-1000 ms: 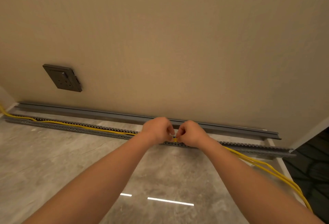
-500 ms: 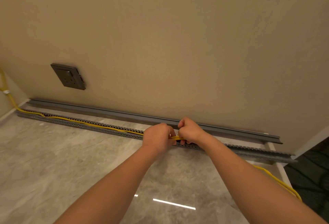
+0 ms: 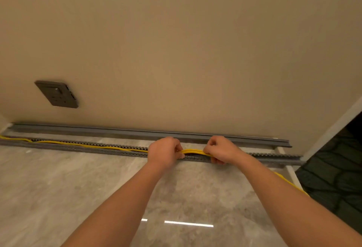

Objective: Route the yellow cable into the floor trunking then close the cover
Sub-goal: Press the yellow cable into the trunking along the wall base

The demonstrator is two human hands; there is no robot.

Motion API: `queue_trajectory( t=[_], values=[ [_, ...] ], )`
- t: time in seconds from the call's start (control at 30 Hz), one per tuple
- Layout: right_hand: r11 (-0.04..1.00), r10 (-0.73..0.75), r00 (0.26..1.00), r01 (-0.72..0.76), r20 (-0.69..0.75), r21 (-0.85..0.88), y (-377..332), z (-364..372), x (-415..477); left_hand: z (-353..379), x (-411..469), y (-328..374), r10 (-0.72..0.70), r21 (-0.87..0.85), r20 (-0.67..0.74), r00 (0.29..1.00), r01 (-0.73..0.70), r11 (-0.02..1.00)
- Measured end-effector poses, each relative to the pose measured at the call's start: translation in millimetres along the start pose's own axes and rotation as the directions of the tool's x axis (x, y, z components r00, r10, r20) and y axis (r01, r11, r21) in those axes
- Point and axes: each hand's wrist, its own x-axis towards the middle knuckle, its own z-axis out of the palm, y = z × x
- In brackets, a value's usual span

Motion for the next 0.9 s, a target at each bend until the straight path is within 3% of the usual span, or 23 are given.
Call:
queue_trajectory(
  t=[0.17, 0.3, 0.4, 0.57, 0.77, 0.9],
  values=[
    [0.996, -0.080, 0.988, 0.085, -0.132, 0.034, -3, -2, -7, -3, 1, 2, -0.003, -0.003, -0.022, 1.000, 0.003, 1.000],
    [0.940, -0.083, 0.971, 0.001, -0.224, -0.342, -15, 5, -8, -3, 2, 3, 0.007, 0.004, 0.011, 1.000, -0.007, 1.000],
    [0.851, -0.095, 0.972, -0.032, -0.213, -0.525, -22, 14, -5, -1, -4, 5, 0.115, 0.085, 0.012, 0.993, -0.116, 0.990],
    [0.863, -0.017, 0.984, -0.076, -0.178, -0.500, -25, 12, 2, 11, -15, 23, 0.333, 0.137, 0.031, 0.943, -0.334, 0.933],
    [0.918, -0.014, 0.989, -0.045, -0.146, -0.393, -14, 11, 1, 17, -12, 42, 0.326, 0.266, 0.072, 0.943, -0.333, 0.905],
    [0.911, -0.046, 0.985, -0.027, -0.167, -0.412, -9, 11, -2, 15, -5, 48, 0.338, 0.316, 0.100, 0.936, -0.352, 0.881]
  ],
)
